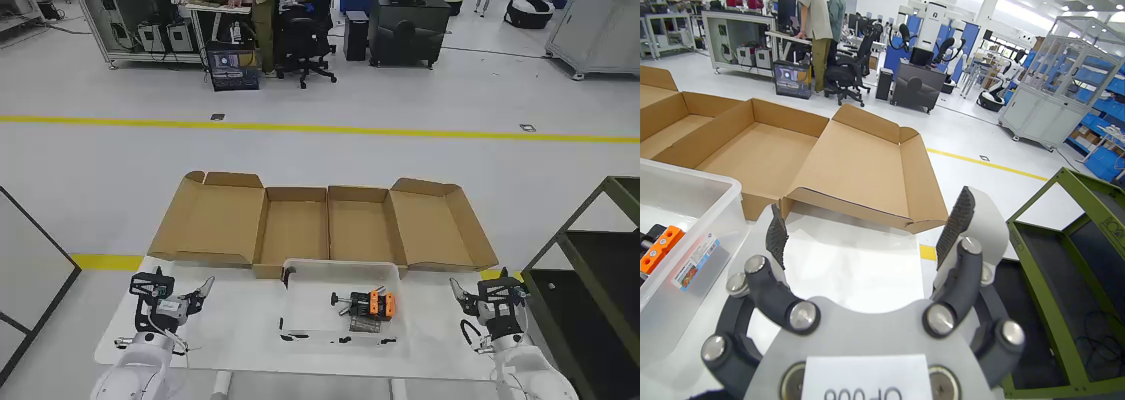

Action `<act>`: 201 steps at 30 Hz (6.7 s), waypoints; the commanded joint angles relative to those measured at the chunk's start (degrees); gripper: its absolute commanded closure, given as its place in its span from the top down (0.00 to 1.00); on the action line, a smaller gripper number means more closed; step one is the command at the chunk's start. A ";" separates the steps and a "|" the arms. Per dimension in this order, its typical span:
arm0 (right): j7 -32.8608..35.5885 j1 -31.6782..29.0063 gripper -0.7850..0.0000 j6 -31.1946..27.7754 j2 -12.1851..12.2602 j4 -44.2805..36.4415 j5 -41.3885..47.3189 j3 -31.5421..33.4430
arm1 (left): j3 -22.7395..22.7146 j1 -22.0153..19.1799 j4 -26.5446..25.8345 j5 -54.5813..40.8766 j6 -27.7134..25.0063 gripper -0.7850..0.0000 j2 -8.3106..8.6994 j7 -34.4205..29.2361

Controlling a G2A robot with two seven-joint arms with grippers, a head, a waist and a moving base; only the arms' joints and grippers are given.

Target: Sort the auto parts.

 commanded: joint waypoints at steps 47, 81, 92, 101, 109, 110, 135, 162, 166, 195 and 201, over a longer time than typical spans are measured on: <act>60.74 28.66 1.00 -31.64 3.43 10.63 57.28 -12.03 | 0.00 0.00 0.00 0.00 0.00 1.00 0.00 0.00; 61.95 47.35 1.00 -14.75 -0.10 32.37 58.30 -33.07 | 0.00 0.00 0.00 0.00 0.00 1.00 0.00 0.00; 63.78 50.74 1.00 -23.36 -1.29 34.29 69.98 -34.67 | 0.00 0.00 0.00 0.00 0.00 1.00 0.00 0.00; 62.90 50.97 1.00 -20.13 -0.52 33.72 61.94 -34.93 | 0.00 0.00 0.00 0.00 0.00 1.00 0.00 0.00; 63.69 49.93 0.81 -15.43 -0.34 30.12 56.81 -36.84 | 0.00 0.00 0.00 0.00 0.00 1.00 0.00 0.00; 63.80 49.86 0.76 -15.00 -0.32 29.91 56.39 -37.01 | 0.00 0.00 0.00 0.00 0.00 1.00 0.00 0.00; 64.82 50.82 0.87 -11.71 -0.60 27.75 42.23 -43.18 | 0.00 0.00 0.00 0.00 0.00 1.00 0.00 0.00; 68.31 50.35 0.68 -12.32 -1.17 26.30 36.29 -47.46 | 0.00 0.00 0.00 0.00 0.00 1.00 0.00 0.00; 67.71 51.20 0.23 -12.64 -1.53 27.31 37.34 -47.62 | 0.00 0.00 0.00 0.00 0.00 1.00 0.00 0.00; 48.09 39.81 0.00 -28.13 5.14 18.06 53.13 -16.99 | 0.00 0.00 0.00 0.00 0.00 1.00 0.00 0.00; 47.67 48.92 0.00 -28.62 3.63 33.15 58.12 -21.90 | 0.00 0.00 0.00 0.00 0.00 1.00 0.00 0.00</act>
